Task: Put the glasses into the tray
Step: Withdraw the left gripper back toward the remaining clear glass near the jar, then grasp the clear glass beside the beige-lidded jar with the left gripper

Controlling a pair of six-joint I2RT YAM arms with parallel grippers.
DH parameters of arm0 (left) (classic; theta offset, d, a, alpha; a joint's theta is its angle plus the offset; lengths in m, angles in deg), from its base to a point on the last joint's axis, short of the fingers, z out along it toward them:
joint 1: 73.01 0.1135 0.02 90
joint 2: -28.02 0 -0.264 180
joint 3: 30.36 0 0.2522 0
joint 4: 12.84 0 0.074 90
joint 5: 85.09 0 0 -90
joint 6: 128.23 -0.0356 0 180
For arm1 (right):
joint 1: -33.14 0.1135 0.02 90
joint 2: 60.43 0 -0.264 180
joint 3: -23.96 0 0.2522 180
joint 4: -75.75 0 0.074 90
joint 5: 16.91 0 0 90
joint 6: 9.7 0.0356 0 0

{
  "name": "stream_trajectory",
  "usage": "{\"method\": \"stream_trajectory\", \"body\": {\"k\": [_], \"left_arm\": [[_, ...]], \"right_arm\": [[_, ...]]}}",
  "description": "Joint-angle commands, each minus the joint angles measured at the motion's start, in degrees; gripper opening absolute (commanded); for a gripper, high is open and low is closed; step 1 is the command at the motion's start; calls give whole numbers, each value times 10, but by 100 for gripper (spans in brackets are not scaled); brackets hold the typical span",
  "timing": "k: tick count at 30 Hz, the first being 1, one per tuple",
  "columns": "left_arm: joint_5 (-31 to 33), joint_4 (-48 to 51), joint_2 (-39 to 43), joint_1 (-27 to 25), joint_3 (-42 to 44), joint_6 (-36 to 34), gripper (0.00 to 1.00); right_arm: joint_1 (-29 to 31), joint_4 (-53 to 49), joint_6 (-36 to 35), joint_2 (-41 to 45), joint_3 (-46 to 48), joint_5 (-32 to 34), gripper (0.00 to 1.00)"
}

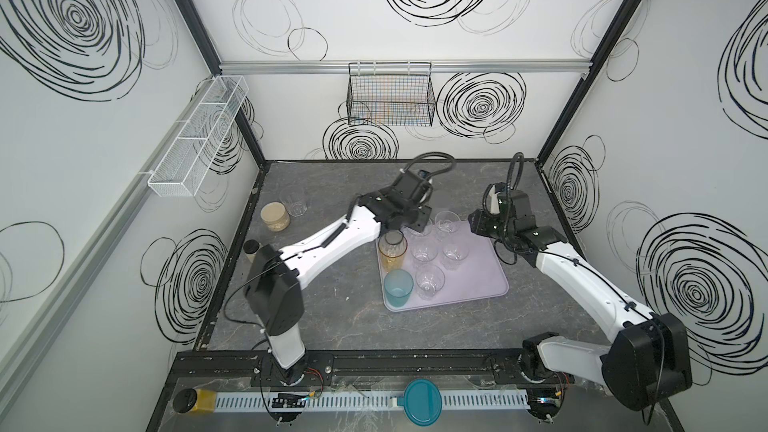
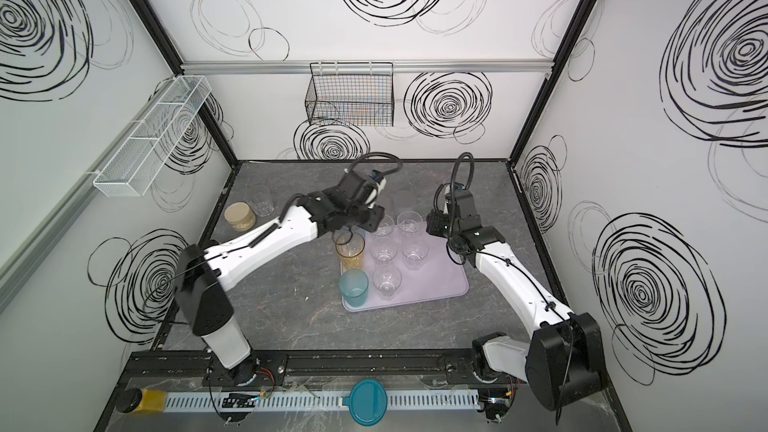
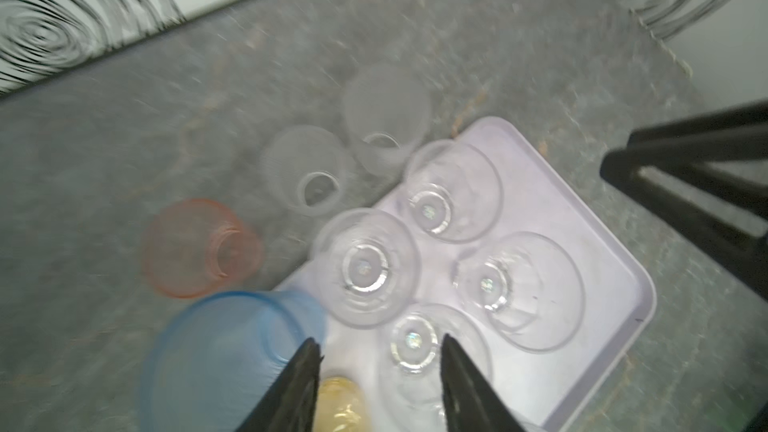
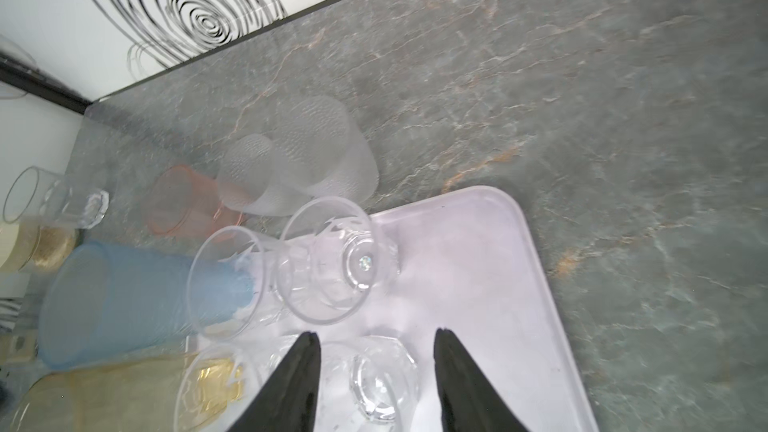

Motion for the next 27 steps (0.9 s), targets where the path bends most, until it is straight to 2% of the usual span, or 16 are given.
{"method": "stream_trajectory", "body": {"k": [1,4,9,12,18,27], "left_arm": [[24,-75,76,90,79,4,61],[23,-105,113,174,125,14,69],[-38,-152,105,316,162,81,69],[-9,-175,73,363,158,83,69],[9,-153,-56,399,63,46,68],[39,-112,-194,406,-51,-4,65]], "right_arm": [[36,13,8,-31,-49,25,50],[68,-3,5,-77,-101,31,50],[110,-31,-4,-115,-158,52,50],[117,-18,-7,-115,-149,48,50],[118,-13,-8,-116,-135,37,50],[117,0,-14,-108,-113,40,50]]}}
